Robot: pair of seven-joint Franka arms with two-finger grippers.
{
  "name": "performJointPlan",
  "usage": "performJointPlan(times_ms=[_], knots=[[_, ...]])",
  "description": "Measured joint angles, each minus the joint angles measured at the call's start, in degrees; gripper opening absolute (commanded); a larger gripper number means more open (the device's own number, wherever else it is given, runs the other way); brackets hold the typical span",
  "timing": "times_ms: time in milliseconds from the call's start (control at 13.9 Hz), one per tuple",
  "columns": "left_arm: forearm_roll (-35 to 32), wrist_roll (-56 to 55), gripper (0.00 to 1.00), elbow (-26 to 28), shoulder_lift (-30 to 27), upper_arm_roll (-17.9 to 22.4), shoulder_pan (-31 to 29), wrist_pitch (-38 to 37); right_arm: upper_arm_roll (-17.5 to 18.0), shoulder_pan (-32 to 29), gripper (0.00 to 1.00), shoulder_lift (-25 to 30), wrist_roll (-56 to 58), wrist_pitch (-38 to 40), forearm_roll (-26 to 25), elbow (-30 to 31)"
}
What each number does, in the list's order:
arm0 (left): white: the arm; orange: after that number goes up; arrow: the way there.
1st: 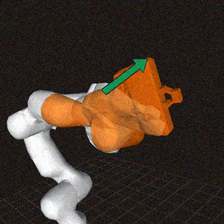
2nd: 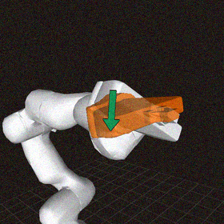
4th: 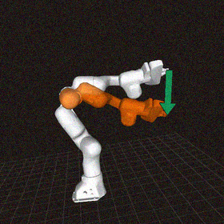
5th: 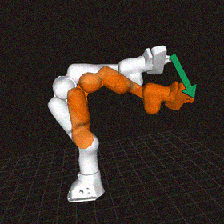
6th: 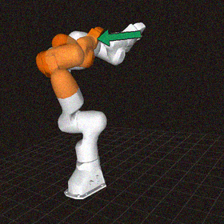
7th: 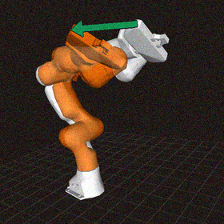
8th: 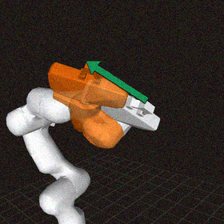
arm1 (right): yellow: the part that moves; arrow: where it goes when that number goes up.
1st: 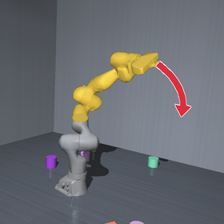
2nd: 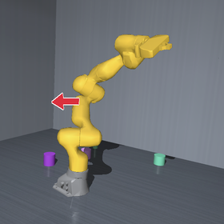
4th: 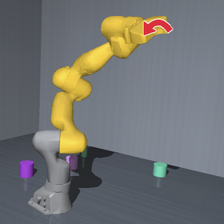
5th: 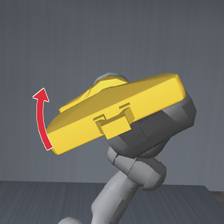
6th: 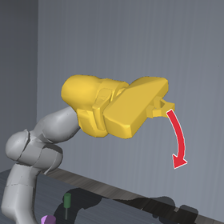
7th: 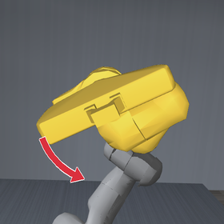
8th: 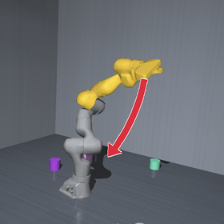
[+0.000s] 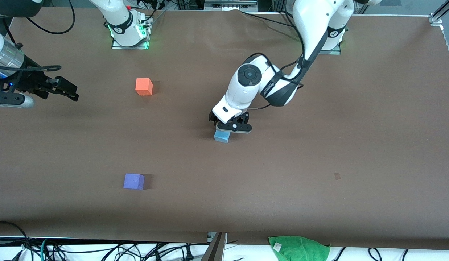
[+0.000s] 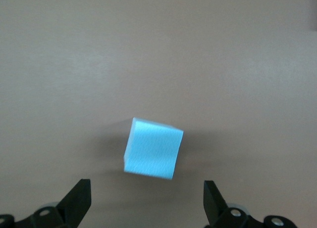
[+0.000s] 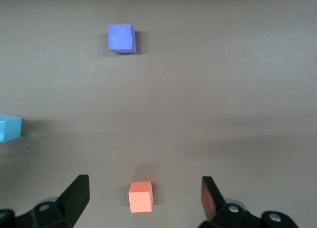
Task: Place blue block between orange and purple blocks
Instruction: 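Release the blue cube with the left gripper while the right gripper approaches, then grasp the blue cube with the right gripper while the left gripper withdraws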
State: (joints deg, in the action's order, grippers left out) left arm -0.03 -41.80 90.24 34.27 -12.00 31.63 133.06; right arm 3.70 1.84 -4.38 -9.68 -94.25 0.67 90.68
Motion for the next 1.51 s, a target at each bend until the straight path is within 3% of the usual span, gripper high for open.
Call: performJointPlan(times_ms=[216,503,862,1222,1509], knots=[[0.0,-0.1,1.00,-0.6,-4.6,0.7,-1.5,-6.9,0.1,0.1,1.00,-3.0,0.0,-0.2,0.0,0.0],[-0.1,3.4,1.00,-5.1,-6.9,1.4,-9.3,-13.5,0.4,1.0,1.00,-6.3,0.3,-0.2,0.0,0.0],[-0.1,22.0,1.00,-10.0,-8.5,2.1,-21.4,-20.5,0.8,8.2,1.00,-8.2,-1.8,-1.5,0.7,0.0],[-0.1,34.8,1.00,-16.0,-9.6,2.5,-25.7,-31.7,1.2,23.2,1.00,-17.3,-26.3,-16.6,1.1,0.1],[-0.1,42.7,1.00,-15.7,-14.8,8.9,-24.0,-38.3,1.2,31.2,1.00,-28.9,-36.8,-25.6,1.1,-4.9]])
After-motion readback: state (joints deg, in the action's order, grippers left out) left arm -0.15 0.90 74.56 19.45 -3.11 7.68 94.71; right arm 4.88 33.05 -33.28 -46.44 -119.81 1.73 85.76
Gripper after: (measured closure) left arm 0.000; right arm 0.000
